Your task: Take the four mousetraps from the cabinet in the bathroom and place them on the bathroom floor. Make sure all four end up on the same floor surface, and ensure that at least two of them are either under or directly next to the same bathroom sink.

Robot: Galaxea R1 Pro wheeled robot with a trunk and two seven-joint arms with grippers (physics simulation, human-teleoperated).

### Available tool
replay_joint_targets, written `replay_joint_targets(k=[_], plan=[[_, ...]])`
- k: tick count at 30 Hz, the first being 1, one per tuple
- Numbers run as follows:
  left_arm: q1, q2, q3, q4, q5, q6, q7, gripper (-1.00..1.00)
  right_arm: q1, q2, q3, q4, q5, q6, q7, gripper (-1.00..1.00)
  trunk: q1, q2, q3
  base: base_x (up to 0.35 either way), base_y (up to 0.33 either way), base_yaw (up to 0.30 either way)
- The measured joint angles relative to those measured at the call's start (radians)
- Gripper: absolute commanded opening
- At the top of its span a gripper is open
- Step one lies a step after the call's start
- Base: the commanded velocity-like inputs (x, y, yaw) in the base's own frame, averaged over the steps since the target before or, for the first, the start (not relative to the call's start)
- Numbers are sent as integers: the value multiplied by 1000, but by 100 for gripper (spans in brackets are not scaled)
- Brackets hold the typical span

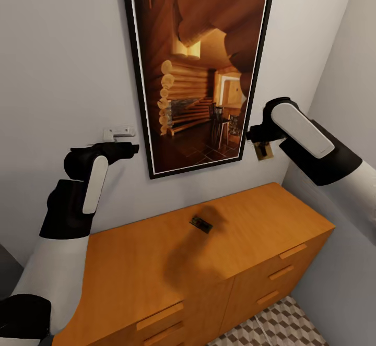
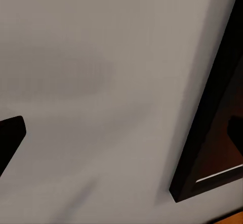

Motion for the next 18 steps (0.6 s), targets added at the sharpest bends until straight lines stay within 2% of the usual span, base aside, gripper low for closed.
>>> replay_joint_targets(k=[3,9,14,18], plan=[[0,0,0,1,0,0,0,100,-49,3,34,17,-42,0,0,-100,0,0,0,0,0,0],[0,0,0,1,0,0,2,100,-106,2,128,26,-101,4,0,-100,0,0,0,0,0,0],[0,0,0,1,0,0,2,100,-156,5,151,24,-128,33,0,-100,0,0,0,0,0,0],[0,0,0,1,5,0,2,100,-184,9,147,10,-136,46,0,-100,0,0,0,0,0,0]])
